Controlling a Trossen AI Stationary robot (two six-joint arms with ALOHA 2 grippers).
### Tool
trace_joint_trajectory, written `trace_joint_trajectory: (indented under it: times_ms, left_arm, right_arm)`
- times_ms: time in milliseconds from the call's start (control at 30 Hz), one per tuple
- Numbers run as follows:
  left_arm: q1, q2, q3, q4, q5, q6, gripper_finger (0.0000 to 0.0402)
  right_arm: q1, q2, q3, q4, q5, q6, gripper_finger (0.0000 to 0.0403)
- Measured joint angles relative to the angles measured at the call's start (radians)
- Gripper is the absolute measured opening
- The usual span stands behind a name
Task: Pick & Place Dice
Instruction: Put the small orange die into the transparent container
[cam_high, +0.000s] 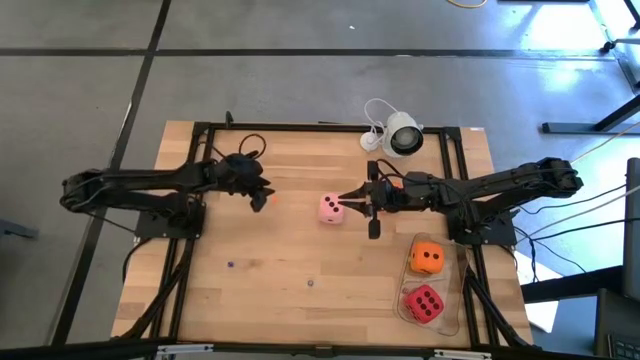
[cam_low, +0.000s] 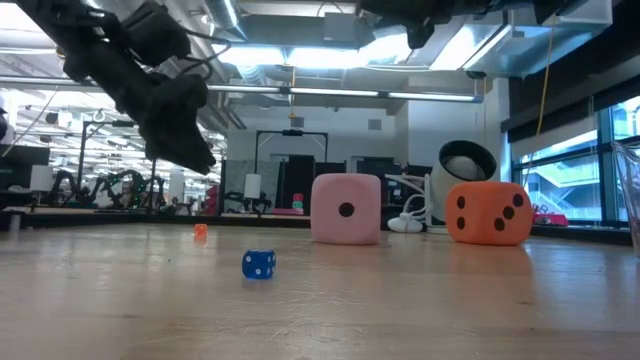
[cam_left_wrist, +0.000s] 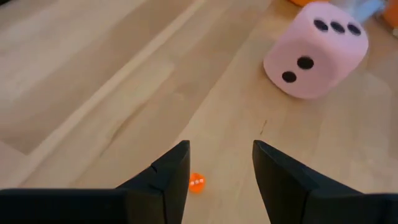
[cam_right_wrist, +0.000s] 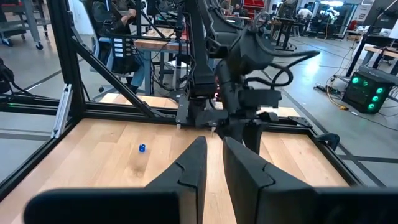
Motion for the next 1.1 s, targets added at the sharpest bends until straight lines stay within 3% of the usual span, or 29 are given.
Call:
trace_joint_trajectory:
  times_ms: [267,500,1100]
  left_arm:
    - [-0.069,0.164,-0.002,0.066,-0.128,0.13,0.0182]
    - [-0.105,0.299,-0.002,0.167,-0.131,0.209,0.0181]
    - [-0.107,0.334,-0.002,0.132,-0.168,0.236,0.0182]
  right_arm:
    - [0.0,0.0,0.0,0.0,0.0,-0.001,0.0055]
    - [0.0,0.0,0.0,-0.002,0.0,-0.002,0.0055]
    - [0.0,0.0,0.0,-0.022,0.0,-0.002,0.0055]
